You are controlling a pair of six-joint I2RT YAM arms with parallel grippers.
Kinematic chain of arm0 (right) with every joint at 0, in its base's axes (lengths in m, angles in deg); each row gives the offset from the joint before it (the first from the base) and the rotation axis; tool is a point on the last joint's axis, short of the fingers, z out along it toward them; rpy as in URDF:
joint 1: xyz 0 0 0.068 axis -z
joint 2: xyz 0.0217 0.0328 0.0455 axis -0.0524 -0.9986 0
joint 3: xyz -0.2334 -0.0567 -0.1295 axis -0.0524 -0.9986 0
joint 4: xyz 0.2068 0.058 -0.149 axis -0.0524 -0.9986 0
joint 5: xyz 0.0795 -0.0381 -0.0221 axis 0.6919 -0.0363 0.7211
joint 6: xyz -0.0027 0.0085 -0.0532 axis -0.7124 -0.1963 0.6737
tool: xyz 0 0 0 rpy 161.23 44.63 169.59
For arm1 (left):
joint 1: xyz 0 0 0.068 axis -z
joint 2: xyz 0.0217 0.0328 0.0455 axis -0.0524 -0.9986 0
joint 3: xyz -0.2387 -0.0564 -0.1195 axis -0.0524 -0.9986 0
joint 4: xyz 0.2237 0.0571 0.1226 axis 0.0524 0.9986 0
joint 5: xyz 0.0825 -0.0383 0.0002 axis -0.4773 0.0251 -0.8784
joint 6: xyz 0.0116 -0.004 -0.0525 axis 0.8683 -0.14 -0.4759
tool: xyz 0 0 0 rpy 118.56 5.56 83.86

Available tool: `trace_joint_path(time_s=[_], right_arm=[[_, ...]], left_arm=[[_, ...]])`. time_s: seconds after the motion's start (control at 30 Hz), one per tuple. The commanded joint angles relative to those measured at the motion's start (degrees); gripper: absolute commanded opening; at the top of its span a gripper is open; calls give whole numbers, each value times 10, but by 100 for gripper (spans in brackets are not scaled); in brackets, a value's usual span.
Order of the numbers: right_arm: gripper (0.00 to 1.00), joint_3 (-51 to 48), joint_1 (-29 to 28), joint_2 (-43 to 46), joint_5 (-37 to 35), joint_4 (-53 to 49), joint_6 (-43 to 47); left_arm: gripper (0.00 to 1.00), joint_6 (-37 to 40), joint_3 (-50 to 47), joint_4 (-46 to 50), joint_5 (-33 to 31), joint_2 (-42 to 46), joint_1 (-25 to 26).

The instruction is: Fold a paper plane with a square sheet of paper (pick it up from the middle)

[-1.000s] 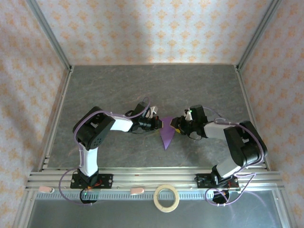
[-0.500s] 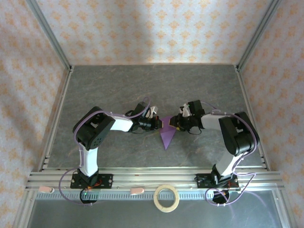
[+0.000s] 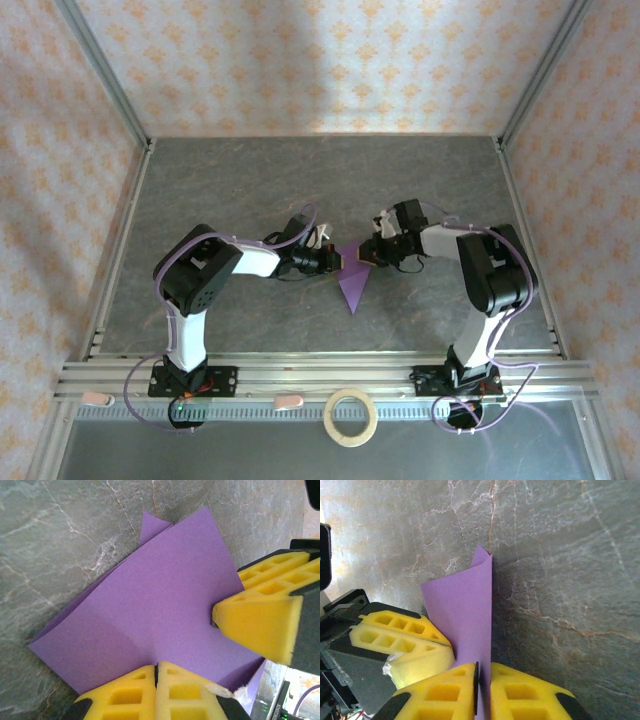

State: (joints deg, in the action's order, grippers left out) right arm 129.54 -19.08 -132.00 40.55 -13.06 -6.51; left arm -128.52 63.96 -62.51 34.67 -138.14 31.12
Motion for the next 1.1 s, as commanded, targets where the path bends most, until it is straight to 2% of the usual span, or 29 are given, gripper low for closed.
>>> trace_joint_path(time_s=[0.0, 0.2, 0.4, 0.53, 0.7, 0.8, 1.07], right_arm=[[8, -8, 3, 8, 8, -11, -3], [4, -110, 3, 74, 2, 150, -169], [3, -228, -7, 157, -72, 328, -386], [4, -294, -39, 187, -127, 420, -493], [6, -317, -79, 195, -163, 448, -523], [8, -331, -87, 202, -174, 459, -530], [18, -327, -88, 200, -131, 444, -490]], left_arm=[[0, 2, 6, 25, -8, 10, 3], [12, -42, 5, -8, -12, 78, 1], [10, -73, -5, -13, -13, 94, 1], [7, -94, -23, -36, -13, 87, 1], [3, -88, -21, -36, 1, 61, 5], [1, -68, -9, -4, -4, 44, 8], [0, -54, -24, -2, -7, 4, 9]])
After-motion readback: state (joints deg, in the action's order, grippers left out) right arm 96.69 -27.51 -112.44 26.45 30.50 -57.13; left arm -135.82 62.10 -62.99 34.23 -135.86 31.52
